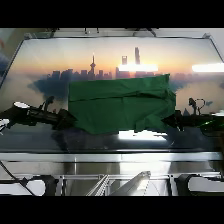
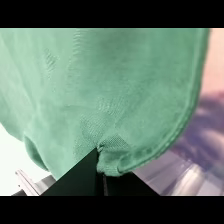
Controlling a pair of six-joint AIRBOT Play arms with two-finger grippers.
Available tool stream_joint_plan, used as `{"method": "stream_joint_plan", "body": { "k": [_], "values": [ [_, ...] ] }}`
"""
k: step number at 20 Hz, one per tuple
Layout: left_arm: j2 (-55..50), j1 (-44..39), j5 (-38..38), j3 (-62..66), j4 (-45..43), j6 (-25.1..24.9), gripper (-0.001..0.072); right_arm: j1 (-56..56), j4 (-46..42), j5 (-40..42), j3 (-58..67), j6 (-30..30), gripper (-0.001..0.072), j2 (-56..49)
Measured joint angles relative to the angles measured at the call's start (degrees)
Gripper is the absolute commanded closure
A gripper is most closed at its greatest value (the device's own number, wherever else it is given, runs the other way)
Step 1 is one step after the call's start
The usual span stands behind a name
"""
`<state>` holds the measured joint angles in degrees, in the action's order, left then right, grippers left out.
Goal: Fold the shirts.
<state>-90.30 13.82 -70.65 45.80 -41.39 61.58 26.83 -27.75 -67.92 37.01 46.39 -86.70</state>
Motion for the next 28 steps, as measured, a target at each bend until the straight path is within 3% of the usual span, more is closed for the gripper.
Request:
{"method": "stream_joint_plan", "body": {
  "k": [1, 2, 4, 20, 23, 28],
  "values": [
    [-0.1, -0.8, 0.9, -0.1, -0.5, -0.3, 0.0527, -0.1, 0.3, -0.1, 0.0, -0.2, 0.0691, 0.0],
    [-0.2, -1.2, 1.3, -0.2, -1.2, -0.7, 0.0644, -0.2, 0.5, -0.5, 0.0, -0.2, 0.0691, 0.0],
    [-0.2, -1.4, 0.3, -0.3, -1.9, -1.1, 0.0687, -0.2, 0.7, -1.9, 0.0, -0.5, 0.0692, 0.0],
    [1.9, 17.3, -17.4, -0.2, 5.3, -4.9, 0.0689, 19.1, 1.9, -20.6, 0.8, 5.0, 0.0691, 14.7],
    [4.1, 17.9, -19.5, 1.7, 9.0, -5.1, 0.0689, 17.6, 4.0, -19.4, 1.1, 5.5, 0.0691, 15.7],
    [1.4, 13.5, -22.0, 14.2, 11.7, -2.0, 0.0691, 10.1, 6.9, -9.4, 5.1, 5.0, 0.0691, 12.9]
  ]
}}
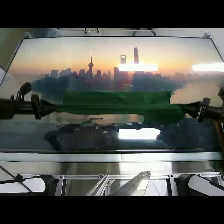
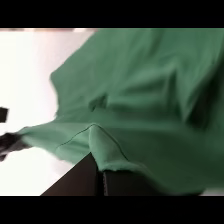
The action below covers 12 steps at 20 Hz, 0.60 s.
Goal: Fold the shirts.
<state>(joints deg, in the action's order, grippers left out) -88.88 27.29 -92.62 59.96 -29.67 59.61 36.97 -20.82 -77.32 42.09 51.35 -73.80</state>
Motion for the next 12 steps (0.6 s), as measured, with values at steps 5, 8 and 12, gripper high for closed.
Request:
{"method": "stream_joint_plan", "body": {
  "k": [5, 8, 12],
  "values": [
    [-12.1, -5.9, -0.2, 18.6, 0.6, 6.0, 0.0692, -7.4, 1.5, 9.7, 10.0, -0.9, 0.0691, -9.2],
    [-20.8, -8.5, 0.0, 27.8, 0.6, 8.8, 0.0689, -10.9, 1.9, 15.1, 14.8, -1.6, 0.0691, -16.1],
    [-29.6, -10.4, -0.2, 37.6, 0.7, 10.6, 0.0241, -12.8, 1.7, 19.8, 17.2, -3.1, 0.0418, -22.9]
  ]
}}
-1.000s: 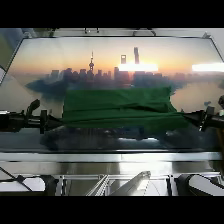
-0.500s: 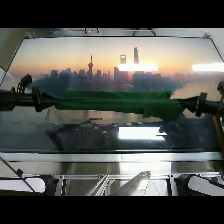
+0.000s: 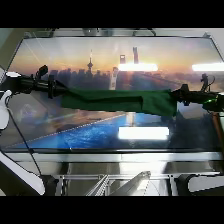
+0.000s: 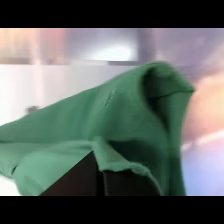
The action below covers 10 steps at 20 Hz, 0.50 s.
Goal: Fold the shirts.
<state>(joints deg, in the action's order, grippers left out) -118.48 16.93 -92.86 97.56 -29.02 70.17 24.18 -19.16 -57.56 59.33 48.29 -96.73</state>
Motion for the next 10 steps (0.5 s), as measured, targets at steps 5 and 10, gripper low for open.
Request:
{"method": "stream_joint_plan", "body": {
  "k": [5, 10],
  "values": [
    [-4.4, -0.5, -4.4, 9.2, 0.2, 2.8, 0.0003, 2.8, -4.0, -6.6, 4.2, -2.3, 0.0087, -1.0],
    [-5.2, -0.9, -7.4, 17.7, 0.5, 6.0, 0.0231, 7.8, -14.5, -9.5, 7.9, 3.7, 0.0088, -0.1]
  ]
}}
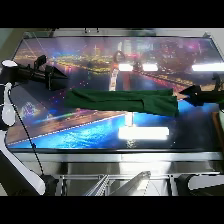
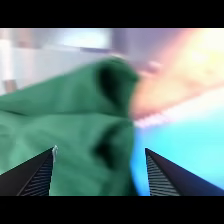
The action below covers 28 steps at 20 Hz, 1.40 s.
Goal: Fold the shirts.
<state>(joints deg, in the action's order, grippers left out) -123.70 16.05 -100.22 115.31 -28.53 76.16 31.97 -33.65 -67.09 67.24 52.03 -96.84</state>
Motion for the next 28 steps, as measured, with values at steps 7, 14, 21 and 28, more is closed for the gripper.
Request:
{"method": "stream_joint_plan", "body": {
  "k": [7, 14, 21, 28],
  "values": [
    [0.9, -3.8, -1.4, -0.7, -0.2, 1.6, 0.0707, -4.0, -3.8, -4.0, 0.9, 3.7, 0.0090, -5.0],
    [1.0, -15.3, 5.8, -0.7, -3.9, 0.8, 0.0708, -12.5, -2.3, -2.0, 1.1, 2.4, 0.0692, -6.6],
    [0.0, -34.3, 22.1, -5.1, -18.7, 1.9, 0.0709, -10.2, -0.5, -8.7, 1.8, 1.3, 0.0693, -3.1],
    [-5.6, -46.8, 24.3, 3.1, -26.2, 7.4, 0.0689, -2.3, -0.5, -18.3, 4.1, 1.1, 0.0693, 3.5]
  ]
}}
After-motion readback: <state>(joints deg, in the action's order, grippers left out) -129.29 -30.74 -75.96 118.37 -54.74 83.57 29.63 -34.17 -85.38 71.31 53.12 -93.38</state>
